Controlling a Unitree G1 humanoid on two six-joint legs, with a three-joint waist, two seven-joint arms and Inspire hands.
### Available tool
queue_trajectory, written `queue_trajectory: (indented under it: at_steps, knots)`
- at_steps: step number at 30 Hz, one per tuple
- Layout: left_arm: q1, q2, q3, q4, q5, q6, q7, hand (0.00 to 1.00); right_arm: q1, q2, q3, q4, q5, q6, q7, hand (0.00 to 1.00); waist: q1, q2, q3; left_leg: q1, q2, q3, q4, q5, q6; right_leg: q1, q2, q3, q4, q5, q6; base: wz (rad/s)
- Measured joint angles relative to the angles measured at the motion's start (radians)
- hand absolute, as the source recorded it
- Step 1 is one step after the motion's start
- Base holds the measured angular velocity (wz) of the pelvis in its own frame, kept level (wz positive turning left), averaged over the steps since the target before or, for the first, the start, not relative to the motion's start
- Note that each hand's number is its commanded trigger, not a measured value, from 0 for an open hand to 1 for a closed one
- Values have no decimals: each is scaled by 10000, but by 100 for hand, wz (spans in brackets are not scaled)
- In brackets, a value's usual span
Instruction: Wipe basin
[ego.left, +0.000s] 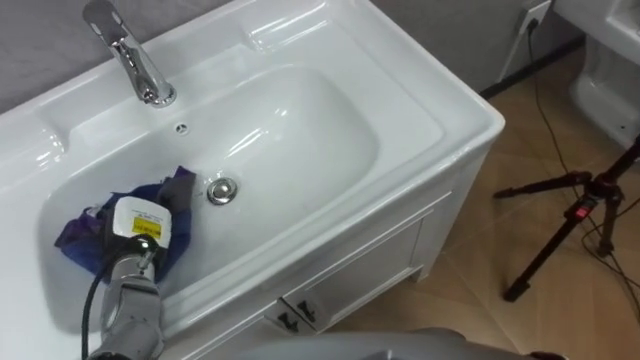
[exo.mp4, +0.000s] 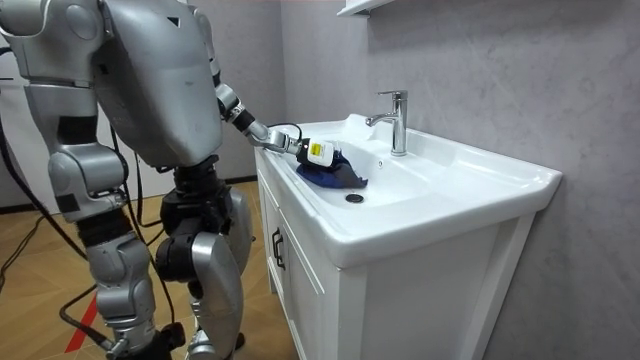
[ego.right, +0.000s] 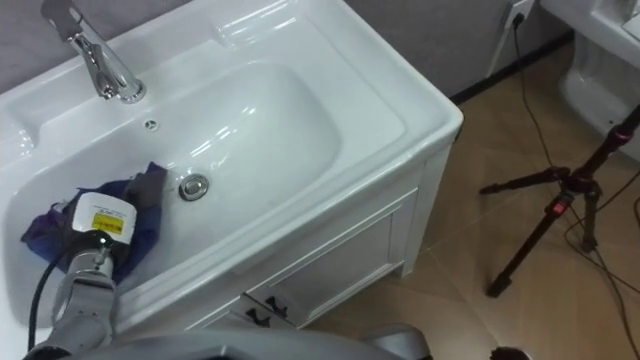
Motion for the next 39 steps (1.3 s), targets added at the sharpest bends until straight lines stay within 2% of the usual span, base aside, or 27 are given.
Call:
queue_trajectory:
  at_steps: [4, 5, 7, 13, 15, 20, 24, 27, 37, 39]
  knots:
    - [-4, -57, 459, 24, 79, -36, 164, 100, -35, 177, -11, -11, 224, -2, -145, 0, 109, -171, -6, 83, 9, -222, 23, 13, -19, 30, 5, -80, 232, -150, -77, 4]
    - [-3, -68, 617, 25, 80, -75, 260, 100, -2, 192, 3, -37, 354, -13, -160, 0, 182, -240, -9, 129, 11, -228, -8, 67, -111, 74, 6, -89, 220, -163, -98, 0]
    - [-5, -93, 870, 25, 57, -149, 442, 100, 95, 181, 14, -93, 591, -46, -186, 0, 215, -313, -6, 172, 15, -250, -12, 90, -146, 193, -7, -192, 131, -184, -133, 9]
    - [-13, -334, 1782, 35, -391, -577, 1438, 100, 180, 175, 408, -75, 956, -90, -444, 0, 312, -359, -2, 167, 58, -250, -25, 111, -181, 217, 11, -320, 104, -237, -194, 6]
    - [-14, -480, 2300, 34, -521, -827, 1876, 100, 176, 180, 497, -76, 932, -94, -532, 0, 314, -380, -1, 163, 61, -253, -46, 119, -192, 225, 1, -390, 103, -241, -198, 9]
    - [-94, -560, 2781, 36, -1171, -1242, 2592, 100, 250, 185, 700, -75, 989, -214, -614, 0, 313, -494, -5, 162, 59, -253, -118, 124, -199, 265, -30, -550, 67, -244, -193, 7]
    - [-317, -530, 2861, 50, -2075, -1430, 3100, 100, 282, 185, 739, -73, 985, -219, -576, 0, 311, -614, 12, 167, 54, -253, -224, 125, -201, 276, -34, -672, -2, -245, -183, 11]
    - [-473, -482, 2881, 25, -2290, -1535, 3202, 100, 271, 179, 928, -79, 1005, -231, -520, 0, 312, -752, 46, 152, 51, -253, -236, 125, -201, 307, -56, -770, -40, -251, -171, 13]
    - [-500, -481, 2882, -43, -2324, -1632, 3583, 100, 273, 177, 1327, -115, 1327, -267, -75, 0, 326, -786, 52, 126, 53, -254, -236, 125, -201, 322, -68, -805, -55, -258, -162, 1]
    - [-665, -530, 2888, -17, -2437, -1707, 3672, 100, 270, 218, 1525, -111, 1347, -341, -76, 0, 328, -839, 87, 125, 50, -254, -242, 125, -201, 334, -79, -823, -59, -258, -161, 6]
